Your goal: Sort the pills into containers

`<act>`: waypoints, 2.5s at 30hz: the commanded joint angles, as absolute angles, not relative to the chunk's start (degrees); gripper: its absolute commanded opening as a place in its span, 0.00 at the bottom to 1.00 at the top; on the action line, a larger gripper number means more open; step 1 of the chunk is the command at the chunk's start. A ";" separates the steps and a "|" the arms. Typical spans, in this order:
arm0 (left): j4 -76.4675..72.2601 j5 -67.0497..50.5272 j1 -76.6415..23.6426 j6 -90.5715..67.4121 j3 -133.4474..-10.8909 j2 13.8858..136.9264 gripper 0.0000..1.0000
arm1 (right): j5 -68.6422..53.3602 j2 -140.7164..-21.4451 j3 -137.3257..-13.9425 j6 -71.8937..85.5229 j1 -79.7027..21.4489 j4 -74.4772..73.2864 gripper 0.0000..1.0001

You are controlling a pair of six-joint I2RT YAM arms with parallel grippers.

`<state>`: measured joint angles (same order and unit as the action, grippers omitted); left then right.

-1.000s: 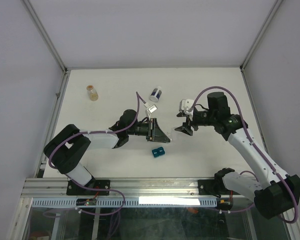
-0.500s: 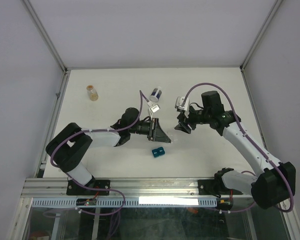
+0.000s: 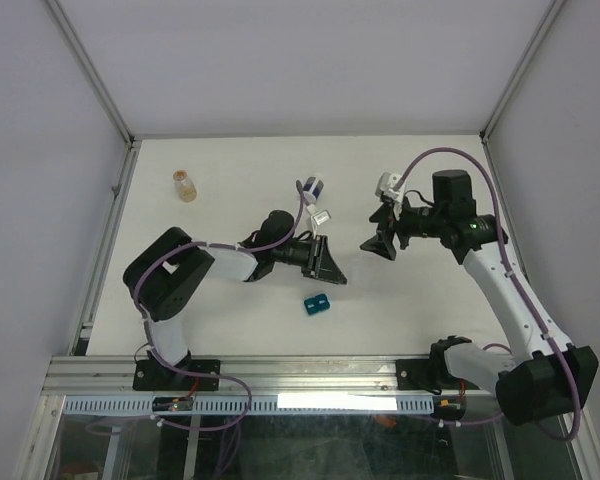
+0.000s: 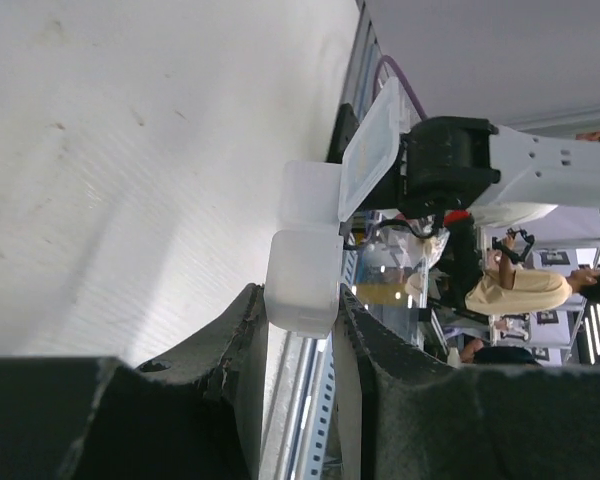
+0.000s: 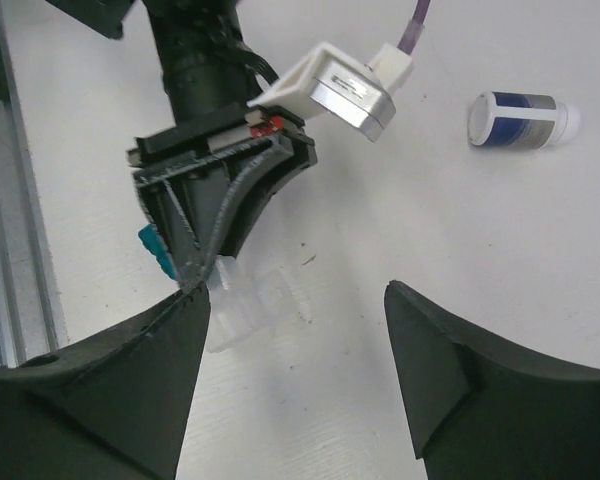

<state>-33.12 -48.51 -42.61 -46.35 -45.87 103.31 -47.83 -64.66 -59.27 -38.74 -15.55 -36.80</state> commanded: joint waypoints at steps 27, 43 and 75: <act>-6.62 -32.18 -40.83 -34.35 -63.56 113.42 0.36 | -57.67 -64.65 -57.26 -35.37 -8.06 -36.43 0.72; -7.26 -5.19 -38.76 -22.32 -47.99 85.30 0.48 | -57.75 -64.46 -55.36 -36.99 -10.43 -34.90 0.71; 3.55 26.93 -1.09 -22.60 -73.87 107.49 0.96 | -60.56 -64.77 -55.58 -37.48 -11.93 -35.90 0.71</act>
